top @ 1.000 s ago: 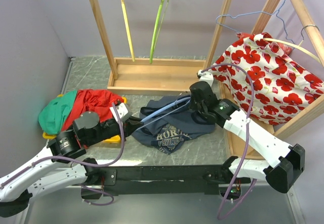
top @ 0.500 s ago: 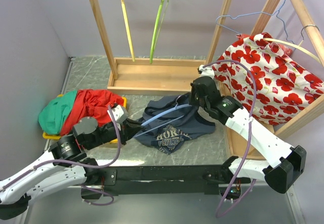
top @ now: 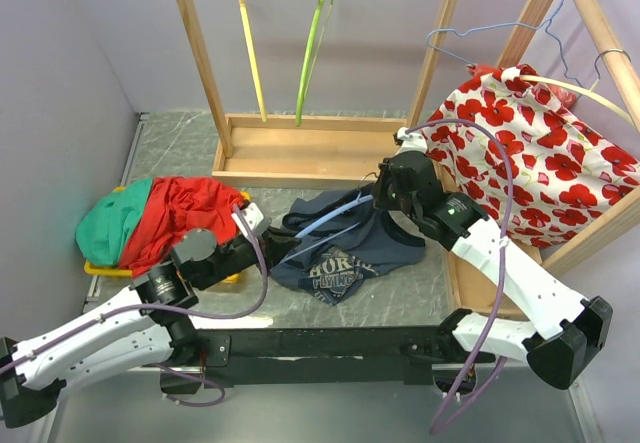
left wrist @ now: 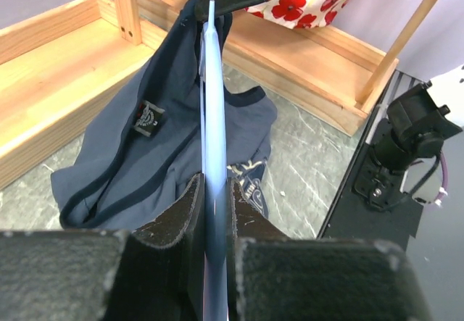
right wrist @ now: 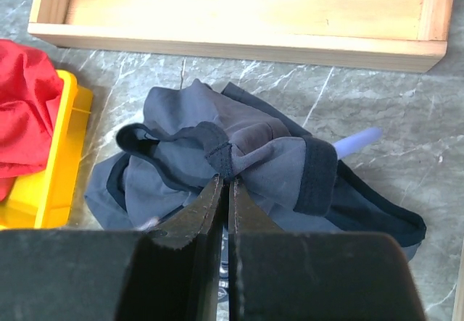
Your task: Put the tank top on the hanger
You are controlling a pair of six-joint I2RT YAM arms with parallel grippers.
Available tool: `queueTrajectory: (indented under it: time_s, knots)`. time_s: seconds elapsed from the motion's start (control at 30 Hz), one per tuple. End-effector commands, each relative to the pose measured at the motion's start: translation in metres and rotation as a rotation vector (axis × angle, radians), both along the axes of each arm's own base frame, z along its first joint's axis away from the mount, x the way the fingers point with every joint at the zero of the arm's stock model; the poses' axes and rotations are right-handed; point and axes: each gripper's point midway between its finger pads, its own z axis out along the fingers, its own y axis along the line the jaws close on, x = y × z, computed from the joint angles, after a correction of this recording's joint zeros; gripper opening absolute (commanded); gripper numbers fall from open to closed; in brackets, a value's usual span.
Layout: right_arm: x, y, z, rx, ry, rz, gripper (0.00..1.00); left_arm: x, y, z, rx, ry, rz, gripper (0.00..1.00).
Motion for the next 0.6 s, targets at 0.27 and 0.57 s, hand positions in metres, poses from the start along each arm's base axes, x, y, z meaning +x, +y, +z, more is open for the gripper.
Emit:
queueTrajectory:
  time_s: [0.27, 0.57]
  knots:
    - [-0.013, -0.008, 0.022, 0.118, -0.128, 0.0, 0.18, 0.027, -0.014, 0.028, -0.255, -0.055, -0.039, 0.01]
    - [-0.022, -0.006, 0.043, 0.186, -0.281, 0.074, 0.62, 0.022, -0.031, 0.013, -0.283, -0.018, -0.137, 0.01]
